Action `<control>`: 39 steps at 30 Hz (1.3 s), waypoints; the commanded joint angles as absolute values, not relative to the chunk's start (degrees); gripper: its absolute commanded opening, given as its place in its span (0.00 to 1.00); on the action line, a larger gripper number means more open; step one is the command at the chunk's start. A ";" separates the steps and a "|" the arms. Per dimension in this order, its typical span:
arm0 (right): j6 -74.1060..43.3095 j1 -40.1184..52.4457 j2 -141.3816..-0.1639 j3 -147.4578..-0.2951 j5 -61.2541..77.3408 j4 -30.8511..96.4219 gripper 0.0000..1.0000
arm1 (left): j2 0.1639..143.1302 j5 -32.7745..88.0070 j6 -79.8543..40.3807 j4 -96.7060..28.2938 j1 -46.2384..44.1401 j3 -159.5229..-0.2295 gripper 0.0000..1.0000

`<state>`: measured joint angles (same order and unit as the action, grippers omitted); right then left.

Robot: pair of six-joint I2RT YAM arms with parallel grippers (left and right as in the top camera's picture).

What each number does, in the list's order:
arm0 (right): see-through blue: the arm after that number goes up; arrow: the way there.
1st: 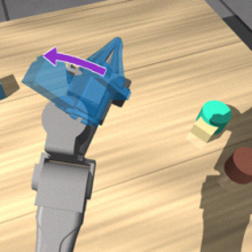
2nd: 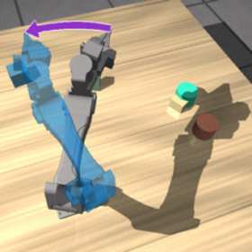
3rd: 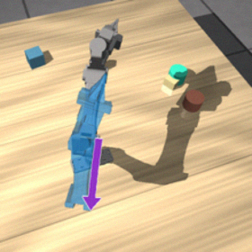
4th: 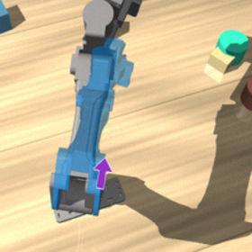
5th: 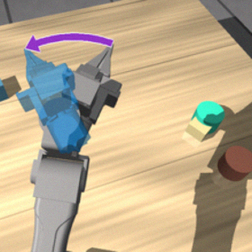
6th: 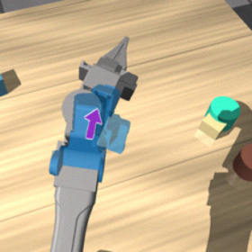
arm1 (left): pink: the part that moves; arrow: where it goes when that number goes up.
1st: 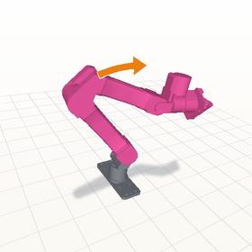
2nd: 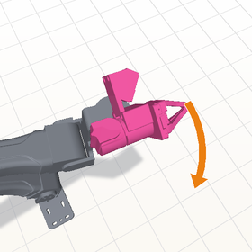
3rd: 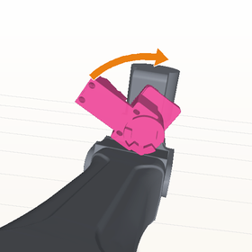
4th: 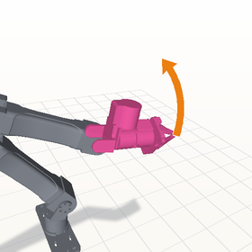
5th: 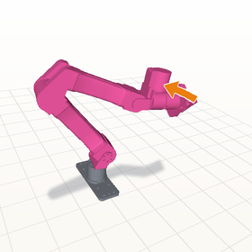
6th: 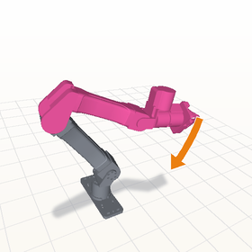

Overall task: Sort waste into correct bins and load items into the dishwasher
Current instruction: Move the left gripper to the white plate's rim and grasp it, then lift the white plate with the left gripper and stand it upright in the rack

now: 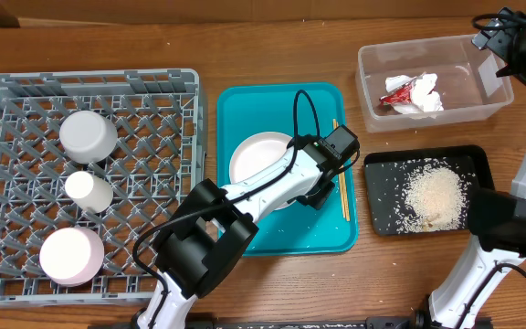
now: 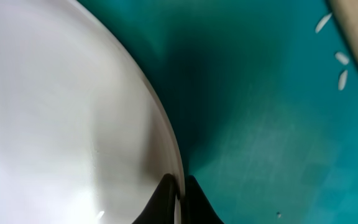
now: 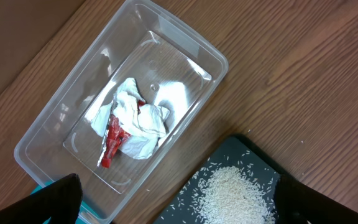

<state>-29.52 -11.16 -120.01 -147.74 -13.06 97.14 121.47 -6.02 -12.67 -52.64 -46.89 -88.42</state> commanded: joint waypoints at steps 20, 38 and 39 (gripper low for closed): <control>-29.08 -11.27 -118.63 -148.53 -13.67 96.99 1.00 | 118.26 -6.81 -16.91 -86.67 -41.45 -124.22 0.04; -29.08 -11.27 -118.63 -148.53 -13.67 96.99 1.00 | 110.56 32.64 8.99 -88.49 -9.69 -125.62 0.04; -29.08 -11.27 -118.63 -148.53 -13.67 96.99 1.00 | 110.56 36.97 11.70 -88.53 -7.79 -125.62 0.04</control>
